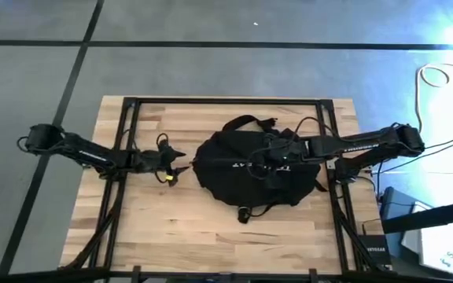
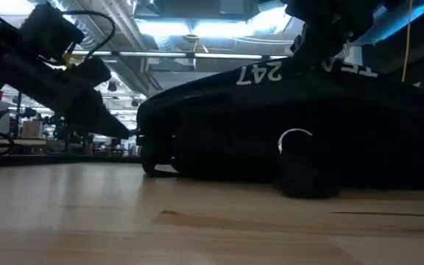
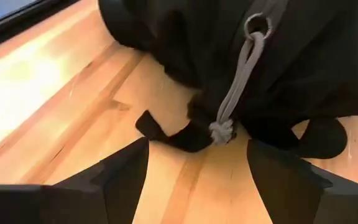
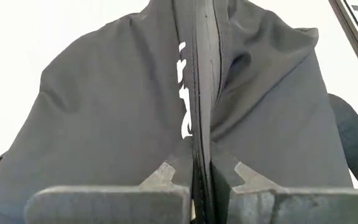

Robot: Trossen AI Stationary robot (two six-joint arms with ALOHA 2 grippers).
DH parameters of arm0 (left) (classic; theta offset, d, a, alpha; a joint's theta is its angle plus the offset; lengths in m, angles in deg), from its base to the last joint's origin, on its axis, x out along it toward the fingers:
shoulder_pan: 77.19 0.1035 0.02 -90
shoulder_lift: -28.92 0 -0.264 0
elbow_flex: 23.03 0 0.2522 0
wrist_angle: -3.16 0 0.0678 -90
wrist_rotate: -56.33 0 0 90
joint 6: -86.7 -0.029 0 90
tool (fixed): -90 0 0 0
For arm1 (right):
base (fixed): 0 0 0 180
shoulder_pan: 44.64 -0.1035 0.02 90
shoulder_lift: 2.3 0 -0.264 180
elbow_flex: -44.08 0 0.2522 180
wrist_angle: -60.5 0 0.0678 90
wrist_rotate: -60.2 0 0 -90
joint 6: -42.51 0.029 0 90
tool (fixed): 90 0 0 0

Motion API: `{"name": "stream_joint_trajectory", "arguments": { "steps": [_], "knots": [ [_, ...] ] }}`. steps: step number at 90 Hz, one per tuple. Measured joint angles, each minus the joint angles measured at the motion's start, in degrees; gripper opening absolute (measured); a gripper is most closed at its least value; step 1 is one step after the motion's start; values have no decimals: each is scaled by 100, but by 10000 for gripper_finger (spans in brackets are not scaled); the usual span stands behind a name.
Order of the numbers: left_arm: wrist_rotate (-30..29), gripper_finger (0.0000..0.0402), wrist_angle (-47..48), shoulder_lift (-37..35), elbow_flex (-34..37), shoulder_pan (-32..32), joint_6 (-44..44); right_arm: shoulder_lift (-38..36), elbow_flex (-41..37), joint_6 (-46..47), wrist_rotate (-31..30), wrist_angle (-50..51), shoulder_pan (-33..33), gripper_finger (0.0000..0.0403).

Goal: Unpack backpack
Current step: Open the black backpack

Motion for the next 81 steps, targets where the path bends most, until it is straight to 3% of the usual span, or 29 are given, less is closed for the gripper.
{"name": "stream_joint_trajectory", "arguments": {
  "steps": [25,57,81],
  "knots": [
    [-26,232,-86,19,3,13,-551,0,0,0,0,-7,-1,0],
    [149,182,-128,19,3,13,-500,0,0,-4,0,-145,0,0],
    [146,174,-187,29,3,13,-504,2,0,-13,0,-145,-2,0]
  ]
}}
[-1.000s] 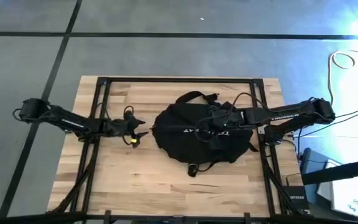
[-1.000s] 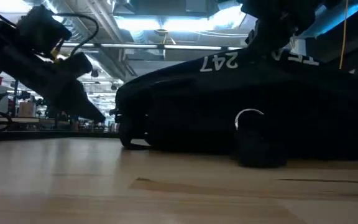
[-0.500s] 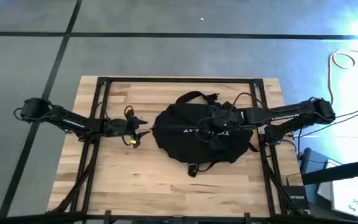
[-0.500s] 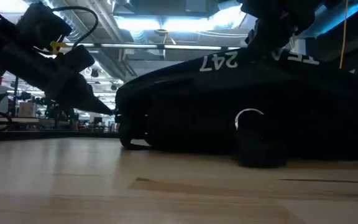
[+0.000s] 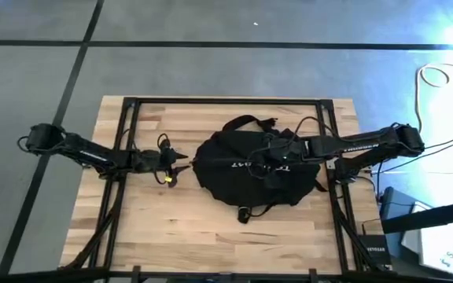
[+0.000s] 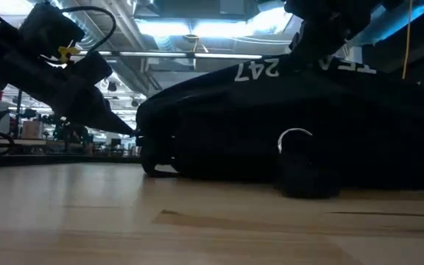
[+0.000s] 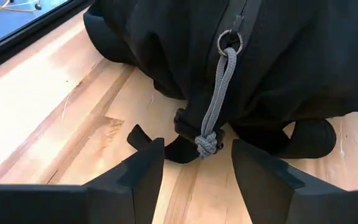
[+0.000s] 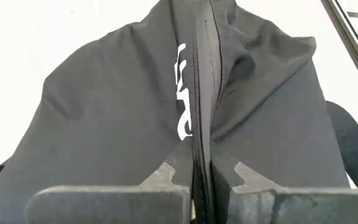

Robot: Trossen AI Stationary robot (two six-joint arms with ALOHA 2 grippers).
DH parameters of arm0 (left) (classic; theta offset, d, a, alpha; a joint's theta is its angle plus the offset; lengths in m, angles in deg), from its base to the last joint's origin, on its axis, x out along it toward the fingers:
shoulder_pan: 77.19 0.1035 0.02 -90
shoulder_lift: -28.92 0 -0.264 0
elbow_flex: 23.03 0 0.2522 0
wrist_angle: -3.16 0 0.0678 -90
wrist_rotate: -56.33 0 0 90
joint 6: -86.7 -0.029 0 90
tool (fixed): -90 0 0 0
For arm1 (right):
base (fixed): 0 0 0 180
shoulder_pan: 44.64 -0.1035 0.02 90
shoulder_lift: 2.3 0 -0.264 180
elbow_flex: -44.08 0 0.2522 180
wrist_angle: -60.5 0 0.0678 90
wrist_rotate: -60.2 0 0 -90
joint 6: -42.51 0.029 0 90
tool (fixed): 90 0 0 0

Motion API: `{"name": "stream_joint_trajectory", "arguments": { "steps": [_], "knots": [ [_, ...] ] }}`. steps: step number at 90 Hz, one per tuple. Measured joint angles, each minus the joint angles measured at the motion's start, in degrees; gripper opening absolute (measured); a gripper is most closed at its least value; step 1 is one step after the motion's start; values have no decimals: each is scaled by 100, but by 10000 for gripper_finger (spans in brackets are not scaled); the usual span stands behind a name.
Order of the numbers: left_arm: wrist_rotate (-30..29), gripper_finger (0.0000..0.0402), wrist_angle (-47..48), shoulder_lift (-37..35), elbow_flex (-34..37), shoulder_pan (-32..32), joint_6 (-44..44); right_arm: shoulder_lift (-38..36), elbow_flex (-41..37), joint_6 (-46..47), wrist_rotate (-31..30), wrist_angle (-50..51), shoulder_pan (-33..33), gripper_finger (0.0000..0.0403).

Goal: Unpack backpack
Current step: Open the black backpack

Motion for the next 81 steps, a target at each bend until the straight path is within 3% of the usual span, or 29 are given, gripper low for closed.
{"name": "stream_joint_trajectory", "arguments": {
  "steps": [43,63,81],
  "knots": [
    [-114,174,-759,1382,-284,264,-323,0,-74,-2,0,-57,2,0],
    [-132,170,-770,1464,-299,253,-324,0,-256,4,0,-320,2,0],
    [-135,138,-1061,1450,-301,133,-301,0,-256,7,0,-309,2,0]
  ]
}}
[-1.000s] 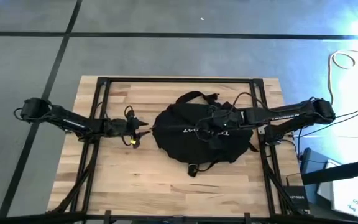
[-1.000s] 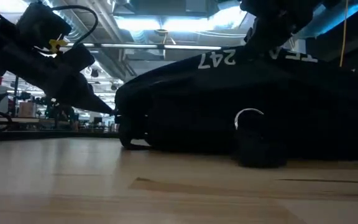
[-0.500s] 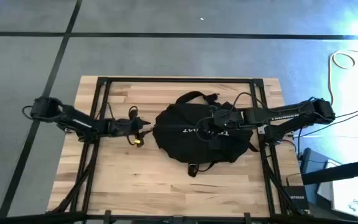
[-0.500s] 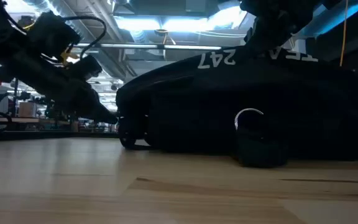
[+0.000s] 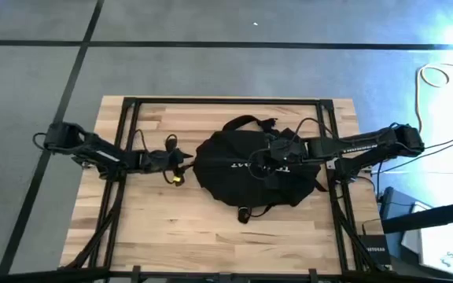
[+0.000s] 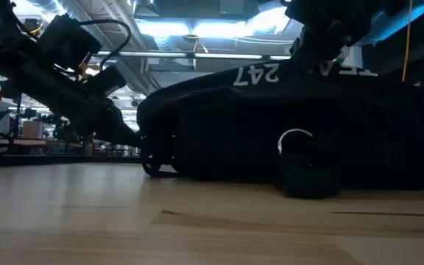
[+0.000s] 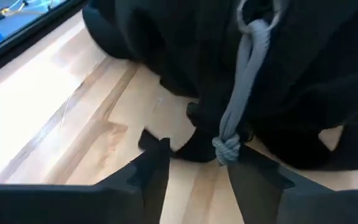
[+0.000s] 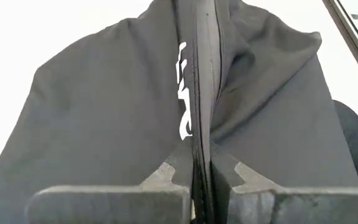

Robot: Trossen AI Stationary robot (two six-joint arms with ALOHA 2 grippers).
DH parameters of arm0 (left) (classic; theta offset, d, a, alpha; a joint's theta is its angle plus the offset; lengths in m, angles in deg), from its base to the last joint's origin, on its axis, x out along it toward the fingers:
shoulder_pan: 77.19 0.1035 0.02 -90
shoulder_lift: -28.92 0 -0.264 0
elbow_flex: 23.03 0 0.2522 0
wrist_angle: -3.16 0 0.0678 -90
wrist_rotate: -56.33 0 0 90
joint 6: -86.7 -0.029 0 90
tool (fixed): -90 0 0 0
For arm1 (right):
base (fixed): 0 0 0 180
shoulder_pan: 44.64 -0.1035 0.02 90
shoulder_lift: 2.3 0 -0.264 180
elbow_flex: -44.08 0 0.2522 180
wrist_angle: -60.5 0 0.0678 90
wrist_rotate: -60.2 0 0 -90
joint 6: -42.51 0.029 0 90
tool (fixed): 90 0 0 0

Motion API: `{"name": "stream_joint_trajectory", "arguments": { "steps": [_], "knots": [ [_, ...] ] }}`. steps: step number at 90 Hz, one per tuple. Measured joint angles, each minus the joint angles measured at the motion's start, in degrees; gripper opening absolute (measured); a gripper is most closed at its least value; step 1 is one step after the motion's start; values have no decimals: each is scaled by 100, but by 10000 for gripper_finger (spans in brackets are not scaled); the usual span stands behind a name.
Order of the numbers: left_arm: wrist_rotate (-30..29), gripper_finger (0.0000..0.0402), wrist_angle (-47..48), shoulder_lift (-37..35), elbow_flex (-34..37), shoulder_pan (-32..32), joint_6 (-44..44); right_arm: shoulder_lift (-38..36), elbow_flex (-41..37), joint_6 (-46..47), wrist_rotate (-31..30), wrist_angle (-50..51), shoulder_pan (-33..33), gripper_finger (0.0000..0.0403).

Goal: Unpack backpack
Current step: Open the black backpack

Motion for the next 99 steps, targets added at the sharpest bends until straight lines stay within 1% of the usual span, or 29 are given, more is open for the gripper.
{"name": "stream_joint_trajectory", "arguments": {
  "steps": [16,30,58,73,84,93,99],
  "knots": [
    [14,95,32,-11,-14,-46,6,0,0,2,0,41,0,0],
    [279,64,42,-13,-16,-49,63,0,0,4,0,52,-1,0],
    [289,8,21,-20,-18,-320,129,0,-2,4,2,66,-2,0],
    [285,3,20,-20,-18,-536,86,0,-4,4,2,123,-2,0],
    [131,2,-49,-49,-18,-654,141,0,-33,24,2,150,-2,0],
    [103,2,-347,-215,-22,-749,140,0,-149,124,50,7,-4,0],
    [94,2,-355,-399,-84,-811,63,0,-263,155,59,-4,-2,0]
  ]
}}
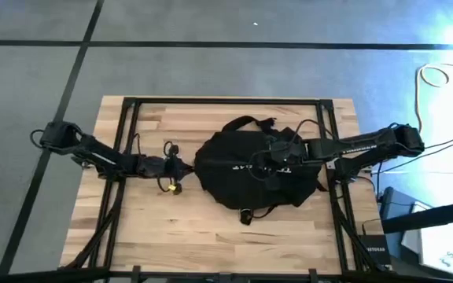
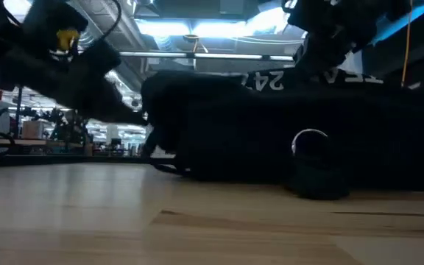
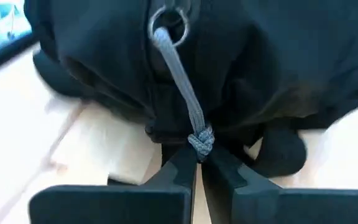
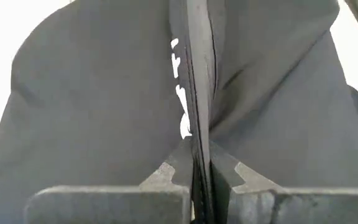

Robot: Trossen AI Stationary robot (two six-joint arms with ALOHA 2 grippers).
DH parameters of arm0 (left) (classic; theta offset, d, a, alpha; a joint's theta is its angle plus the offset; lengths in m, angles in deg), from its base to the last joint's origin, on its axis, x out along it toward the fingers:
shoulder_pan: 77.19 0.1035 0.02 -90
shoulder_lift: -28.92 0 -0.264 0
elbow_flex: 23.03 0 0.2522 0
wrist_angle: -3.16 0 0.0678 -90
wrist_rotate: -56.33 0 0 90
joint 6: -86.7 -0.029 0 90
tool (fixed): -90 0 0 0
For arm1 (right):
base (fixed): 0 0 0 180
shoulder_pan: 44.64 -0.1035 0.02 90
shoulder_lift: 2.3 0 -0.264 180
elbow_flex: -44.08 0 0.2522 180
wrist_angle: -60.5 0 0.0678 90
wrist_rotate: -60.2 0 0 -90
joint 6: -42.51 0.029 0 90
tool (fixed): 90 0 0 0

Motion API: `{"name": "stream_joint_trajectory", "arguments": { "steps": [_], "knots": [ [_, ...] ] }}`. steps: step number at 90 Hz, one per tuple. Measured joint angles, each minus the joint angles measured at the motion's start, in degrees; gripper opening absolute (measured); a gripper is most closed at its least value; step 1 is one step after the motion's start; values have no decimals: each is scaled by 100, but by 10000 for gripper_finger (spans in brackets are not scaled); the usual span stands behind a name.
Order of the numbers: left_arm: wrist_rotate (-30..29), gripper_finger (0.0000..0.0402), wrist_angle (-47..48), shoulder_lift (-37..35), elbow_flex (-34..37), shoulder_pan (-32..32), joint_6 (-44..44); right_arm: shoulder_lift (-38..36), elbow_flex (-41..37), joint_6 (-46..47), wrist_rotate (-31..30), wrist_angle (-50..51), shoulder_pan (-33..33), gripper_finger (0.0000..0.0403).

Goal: Unpack backpack
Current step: Open the black backpack

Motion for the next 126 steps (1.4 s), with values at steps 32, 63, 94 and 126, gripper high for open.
{"name": "stream_joint_trajectory", "arguments": {
  "steps": [32,63,94,126],
  "knots": [
    [-411,1,973,-1250,-230,-304,-484,2,-566,192,-11,-25,0,0],
    [-253,1,959,-1559,-240,-327,-349,7,-583,857,127,-1148,0,65],
    [-223,1,911,-1369,-240,-401,-223,86,-581,-438,310,-2777,-166,331],
    [-48,1,709,-1369,-287,-400,-211,1725,-192,-1209,202,-5327,-46,371]
  ]
}}
